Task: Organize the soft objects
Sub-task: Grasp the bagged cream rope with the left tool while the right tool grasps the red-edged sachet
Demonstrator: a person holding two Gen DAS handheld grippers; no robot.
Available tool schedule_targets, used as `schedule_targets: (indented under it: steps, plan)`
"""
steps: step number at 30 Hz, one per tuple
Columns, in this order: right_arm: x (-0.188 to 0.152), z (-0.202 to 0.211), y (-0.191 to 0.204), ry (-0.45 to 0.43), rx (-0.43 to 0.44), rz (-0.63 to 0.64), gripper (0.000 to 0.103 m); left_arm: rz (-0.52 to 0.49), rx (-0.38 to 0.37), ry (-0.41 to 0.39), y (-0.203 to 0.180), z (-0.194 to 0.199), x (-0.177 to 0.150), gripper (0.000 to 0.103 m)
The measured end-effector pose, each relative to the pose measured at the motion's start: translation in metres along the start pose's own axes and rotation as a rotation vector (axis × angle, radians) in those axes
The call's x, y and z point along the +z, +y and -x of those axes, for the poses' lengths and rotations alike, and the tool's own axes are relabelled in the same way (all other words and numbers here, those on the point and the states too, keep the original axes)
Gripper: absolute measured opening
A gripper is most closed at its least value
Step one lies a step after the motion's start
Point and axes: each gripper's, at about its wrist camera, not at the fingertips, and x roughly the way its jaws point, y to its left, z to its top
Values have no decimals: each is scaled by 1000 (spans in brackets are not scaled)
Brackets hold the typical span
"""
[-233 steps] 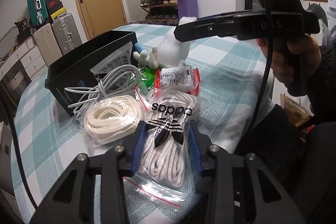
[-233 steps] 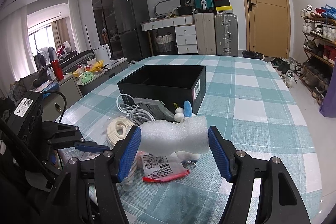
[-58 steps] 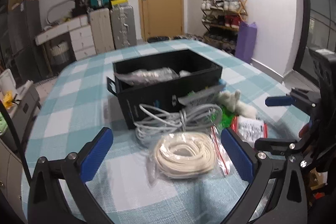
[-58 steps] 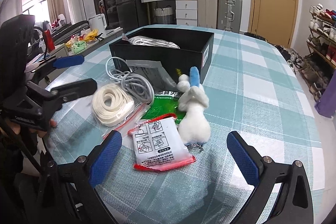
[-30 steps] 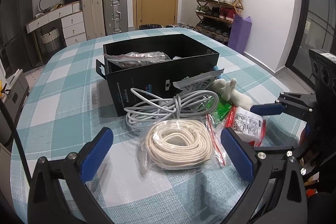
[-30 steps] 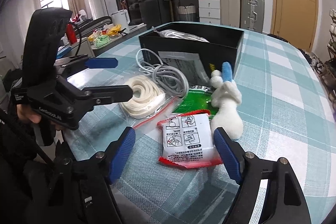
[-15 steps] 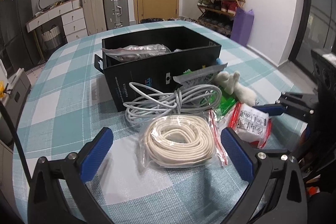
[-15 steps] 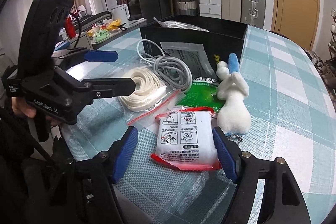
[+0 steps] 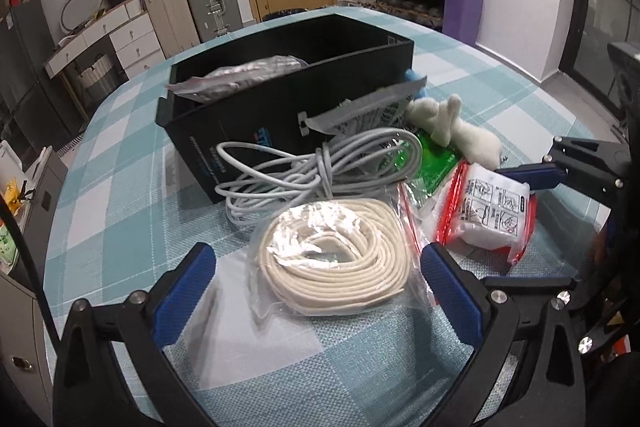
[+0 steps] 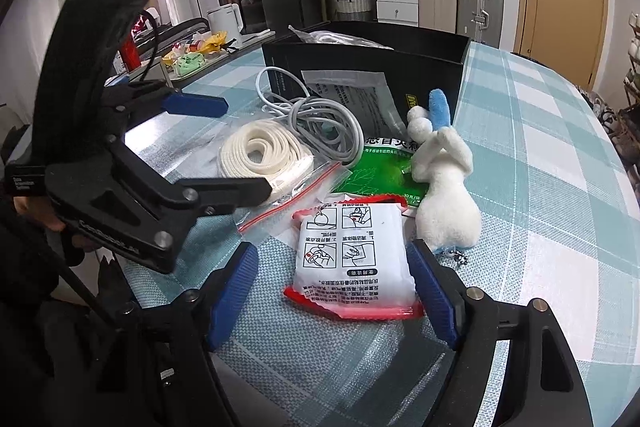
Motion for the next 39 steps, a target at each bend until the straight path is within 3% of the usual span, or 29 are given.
schedule_targets:
  steps: [9,19,24,39]
  plan:
    - [-3,1,3,-16,-7,8,78,-13,-2,28,-3,-8,0,101]
    - [-4,2,2,-21,-10,12,78,-36,-50,-1,-6,-2,-4,65]
    - [-4,3,3,-20,-12,15,78,-34,-63,-10,-4,2,-6,57]
    - [-2,2,4,-25,-21,14,80,71,-114,-54,14,19,-15,54]
